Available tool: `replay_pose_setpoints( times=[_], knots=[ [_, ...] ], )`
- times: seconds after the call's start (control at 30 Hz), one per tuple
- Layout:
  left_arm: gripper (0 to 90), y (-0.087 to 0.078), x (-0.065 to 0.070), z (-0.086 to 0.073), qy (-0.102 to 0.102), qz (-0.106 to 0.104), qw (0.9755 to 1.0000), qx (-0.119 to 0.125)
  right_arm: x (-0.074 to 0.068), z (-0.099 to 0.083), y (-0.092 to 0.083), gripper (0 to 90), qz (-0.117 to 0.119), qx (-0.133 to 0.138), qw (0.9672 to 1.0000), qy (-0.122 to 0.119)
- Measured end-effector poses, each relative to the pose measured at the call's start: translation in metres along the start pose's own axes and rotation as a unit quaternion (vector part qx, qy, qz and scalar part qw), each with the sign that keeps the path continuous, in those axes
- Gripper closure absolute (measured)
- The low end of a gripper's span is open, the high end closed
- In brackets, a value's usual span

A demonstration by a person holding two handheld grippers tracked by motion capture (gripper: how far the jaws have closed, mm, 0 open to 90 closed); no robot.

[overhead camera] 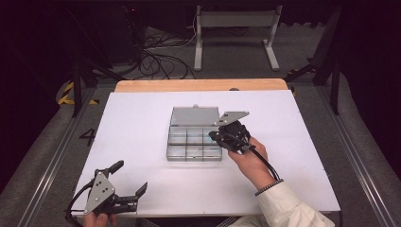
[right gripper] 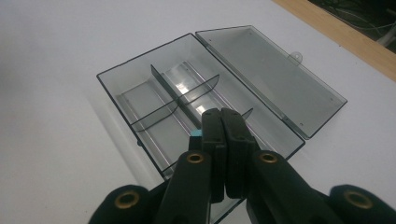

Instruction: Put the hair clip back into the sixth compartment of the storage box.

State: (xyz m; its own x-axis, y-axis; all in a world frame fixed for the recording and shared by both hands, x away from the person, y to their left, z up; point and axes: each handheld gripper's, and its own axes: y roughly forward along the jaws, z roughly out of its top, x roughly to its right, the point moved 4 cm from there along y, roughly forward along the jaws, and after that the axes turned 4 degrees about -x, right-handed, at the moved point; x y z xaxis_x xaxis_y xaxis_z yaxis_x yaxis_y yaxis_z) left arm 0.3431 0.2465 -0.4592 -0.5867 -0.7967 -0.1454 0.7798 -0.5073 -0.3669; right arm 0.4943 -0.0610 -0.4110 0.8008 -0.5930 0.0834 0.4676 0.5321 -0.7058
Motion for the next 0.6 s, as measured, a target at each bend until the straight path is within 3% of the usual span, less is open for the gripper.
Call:
replay_pose_setpoints(
  times=[0.3,0.6],
  knots=[
    [3.0,0.000,0.000,0.000,0.001,0.001,1.0000,0.000,0.002,-0.002,0.010,89.5,0.004,-0.022,0.9997,0.001],
    [3.0,0.000,0.000,0.000,-0.001,0.001,1.0000,0.001,0.004,-0.006,0.026,89.5,0.005,-0.062,0.9980,0.000]
  ],
)
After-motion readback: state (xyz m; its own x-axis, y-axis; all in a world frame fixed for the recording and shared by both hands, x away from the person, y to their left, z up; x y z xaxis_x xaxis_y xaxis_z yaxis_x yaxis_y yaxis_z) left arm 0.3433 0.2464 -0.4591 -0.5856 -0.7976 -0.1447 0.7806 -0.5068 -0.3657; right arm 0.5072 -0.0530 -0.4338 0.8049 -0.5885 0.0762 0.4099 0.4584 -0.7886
